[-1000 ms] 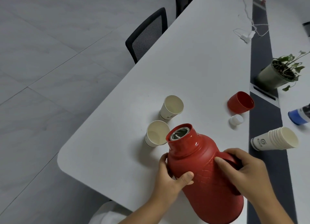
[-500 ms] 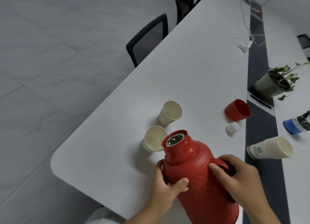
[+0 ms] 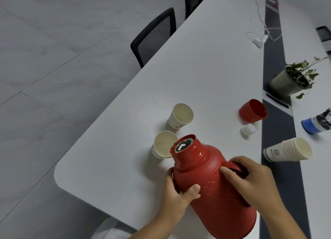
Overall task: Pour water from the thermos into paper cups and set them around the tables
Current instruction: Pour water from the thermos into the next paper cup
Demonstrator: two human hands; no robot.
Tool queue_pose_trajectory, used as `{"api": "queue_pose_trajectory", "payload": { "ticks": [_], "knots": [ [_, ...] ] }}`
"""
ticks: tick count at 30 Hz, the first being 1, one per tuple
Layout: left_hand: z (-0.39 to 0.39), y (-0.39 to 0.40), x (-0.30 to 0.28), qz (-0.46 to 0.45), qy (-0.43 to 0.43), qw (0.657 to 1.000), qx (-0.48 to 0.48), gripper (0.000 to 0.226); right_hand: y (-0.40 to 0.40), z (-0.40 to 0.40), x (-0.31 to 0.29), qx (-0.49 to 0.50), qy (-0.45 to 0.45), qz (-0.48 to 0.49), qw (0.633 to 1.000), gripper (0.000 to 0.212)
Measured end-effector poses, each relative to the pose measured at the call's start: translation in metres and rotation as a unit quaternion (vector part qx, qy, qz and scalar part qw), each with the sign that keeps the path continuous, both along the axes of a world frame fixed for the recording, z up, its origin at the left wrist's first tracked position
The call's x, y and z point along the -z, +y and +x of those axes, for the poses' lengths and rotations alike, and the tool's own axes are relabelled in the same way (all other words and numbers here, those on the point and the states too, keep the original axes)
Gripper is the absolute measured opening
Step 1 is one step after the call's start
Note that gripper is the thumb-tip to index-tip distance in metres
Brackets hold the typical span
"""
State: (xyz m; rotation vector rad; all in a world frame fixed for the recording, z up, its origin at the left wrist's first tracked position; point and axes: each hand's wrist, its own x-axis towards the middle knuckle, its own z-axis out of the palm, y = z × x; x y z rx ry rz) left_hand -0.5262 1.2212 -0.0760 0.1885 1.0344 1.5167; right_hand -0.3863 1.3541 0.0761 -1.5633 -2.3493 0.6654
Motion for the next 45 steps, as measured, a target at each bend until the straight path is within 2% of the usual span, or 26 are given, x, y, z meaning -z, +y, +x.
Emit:
{"api": "queue_pose_trajectory", "payload": {
  "ticks": [20,45],
  "knots": [
    [0.0046,0.0002,-0.0020,-0.005,0.003,1.000,-0.014,0.083,0.0016,0.0010,-0.0041,-0.007,-0.021,0.006,1.000,0.021],
    [0.0040,-0.0028,-0.0071,-0.010,0.006,1.000,-0.006,0.086,0.0016,0.0003,-0.0051,-0.010,-0.024,0.006,1.000,0.022]
  ]
}}
